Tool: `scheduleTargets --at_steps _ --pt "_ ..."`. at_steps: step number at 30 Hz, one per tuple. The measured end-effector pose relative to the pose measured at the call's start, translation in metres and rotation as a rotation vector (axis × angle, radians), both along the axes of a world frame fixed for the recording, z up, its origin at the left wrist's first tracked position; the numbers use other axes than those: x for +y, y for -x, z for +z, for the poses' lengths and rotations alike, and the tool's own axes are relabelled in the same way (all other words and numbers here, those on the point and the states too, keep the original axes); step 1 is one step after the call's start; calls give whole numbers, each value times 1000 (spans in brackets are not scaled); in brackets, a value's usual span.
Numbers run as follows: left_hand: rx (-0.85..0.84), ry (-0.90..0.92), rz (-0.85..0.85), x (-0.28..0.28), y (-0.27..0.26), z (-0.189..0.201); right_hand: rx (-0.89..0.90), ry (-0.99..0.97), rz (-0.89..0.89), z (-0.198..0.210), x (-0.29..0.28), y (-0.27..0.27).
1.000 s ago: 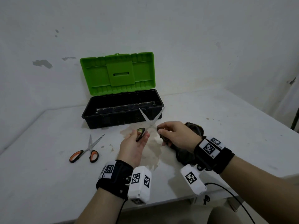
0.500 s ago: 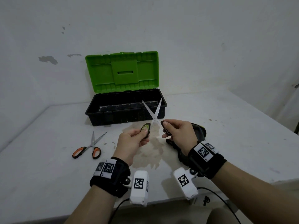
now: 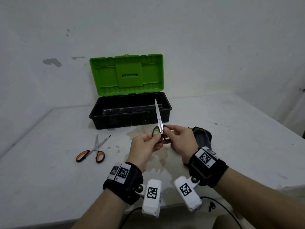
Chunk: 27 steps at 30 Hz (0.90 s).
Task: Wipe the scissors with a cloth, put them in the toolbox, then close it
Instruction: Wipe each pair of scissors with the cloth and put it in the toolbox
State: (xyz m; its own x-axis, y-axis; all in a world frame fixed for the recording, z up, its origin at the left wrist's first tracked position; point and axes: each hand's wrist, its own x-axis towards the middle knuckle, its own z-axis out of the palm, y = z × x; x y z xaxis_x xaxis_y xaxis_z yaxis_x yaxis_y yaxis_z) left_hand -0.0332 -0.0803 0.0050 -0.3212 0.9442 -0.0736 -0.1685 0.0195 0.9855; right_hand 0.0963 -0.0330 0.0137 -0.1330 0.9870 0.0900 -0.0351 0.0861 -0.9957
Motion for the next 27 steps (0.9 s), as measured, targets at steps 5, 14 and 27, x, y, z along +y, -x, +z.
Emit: scheduleTargets --at_steps 5,14,27 --pt "-5 11 -87 2 9 9 -151 -71 37 13 13 -14" --pt "4 -32 -80 11 12 26 -524 -296 -75 22 13 -12" --pt "397 28 -87 29 74 44 -741 -235 28 68 42 16"
